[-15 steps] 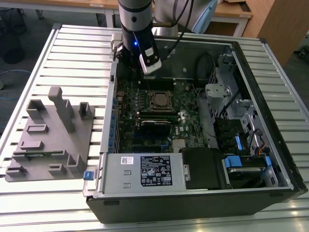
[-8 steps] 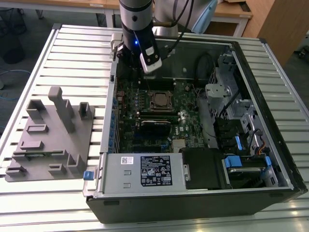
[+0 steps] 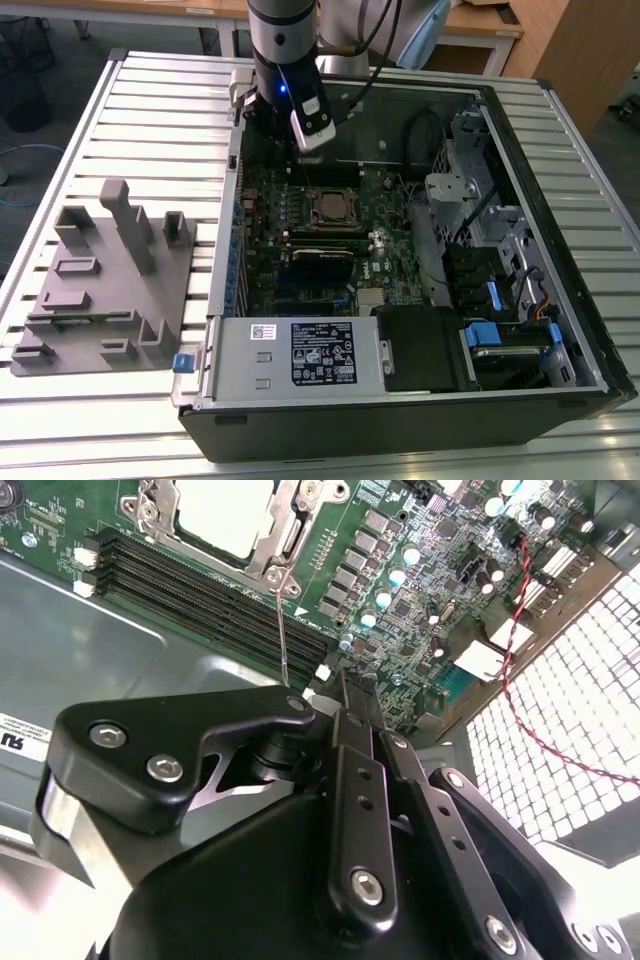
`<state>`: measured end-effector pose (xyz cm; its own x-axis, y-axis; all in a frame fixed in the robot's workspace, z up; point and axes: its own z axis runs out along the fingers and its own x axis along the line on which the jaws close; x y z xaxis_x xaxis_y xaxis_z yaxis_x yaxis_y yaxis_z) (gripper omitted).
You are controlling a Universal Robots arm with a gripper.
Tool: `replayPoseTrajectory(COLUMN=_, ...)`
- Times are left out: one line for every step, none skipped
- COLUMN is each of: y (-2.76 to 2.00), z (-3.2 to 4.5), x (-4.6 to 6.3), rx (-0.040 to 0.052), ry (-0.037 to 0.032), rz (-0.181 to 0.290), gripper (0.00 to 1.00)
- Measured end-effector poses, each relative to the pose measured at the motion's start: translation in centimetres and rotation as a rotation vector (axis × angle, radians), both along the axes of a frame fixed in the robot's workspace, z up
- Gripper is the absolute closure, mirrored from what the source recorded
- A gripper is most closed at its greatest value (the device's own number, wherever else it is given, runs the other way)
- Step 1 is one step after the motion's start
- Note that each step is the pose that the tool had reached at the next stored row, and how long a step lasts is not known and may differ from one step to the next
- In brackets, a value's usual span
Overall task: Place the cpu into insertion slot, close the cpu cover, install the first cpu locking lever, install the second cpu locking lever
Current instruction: 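Install the first cpu locking lever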
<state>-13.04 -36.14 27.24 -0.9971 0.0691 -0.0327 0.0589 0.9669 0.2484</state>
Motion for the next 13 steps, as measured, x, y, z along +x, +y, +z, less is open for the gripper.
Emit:
replayPoseTrajectory(y=0.01, z=-0.02, x=0.00, rx=-0.0001, ry=0.0001, rz=0.000, gripper=0.90)
replayPoseTrajectory(y=0.01, z=-0.02, x=0.00, rx=-0.0001, ry=0.0001, rz=0.000, gripper=0.90)
replayPoseTrajectory(y=0.01, z=-0.03, x=0.00, rx=-0.0001, ry=0.0001, rz=0.000, gripper=0.90)
replayPoseTrajectory(y=0.01, z=-0.03, x=0.00, rx=-0.0001, ry=0.0001, rz=0.000, gripper=0.90)
replayPoseTrajectory(y=0.01, z=-0.04, x=0.00, rx=0.0000, ry=0.0000, rz=0.000, gripper=0.90)
replayPoseTrajectory(y=0.01, z=-0.04, x=0.00, rx=0.0000, ry=0.0000, rz=0.000, gripper=0.90)
replayPoseTrajectory(y=0.01, z=-0.04, x=0.00, rx=0.0000, ry=0.0000, rz=0.000, gripper=0.90)
replayPoseTrajectory(y=0.02, z=-0.09, x=0.00, rx=0.0003, ry=-0.0003, rz=0.000, gripper=0.90)
replayPoseTrajectory(y=0.02, z=-0.12, x=0.00, rx=0.0003, ry=-0.0002, rz=0.000, gripper=0.90)
replayPoseTrajectory(y=0.02, z=-0.15, x=0.00, rx=0.0001, ry=-0.0001, rz=0.000, gripper=0.90)
replayPoseTrajectory(y=0.02, z=-0.19, x=0.00, rx=0.0001, ry=0.0000, rz=0.000, gripper=0.90)
replayPoseTrajectory(y=0.01, z=-0.23, x=0.00, rx=0.0001, ry=-0.0001, rz=0.000, gripper=0.90)
replayPoseTrajectory(y=0.01, z=-0.25, x=0.00, rx=-0.0001, ry=0.0001, rz=0.000, gripper=0.90)
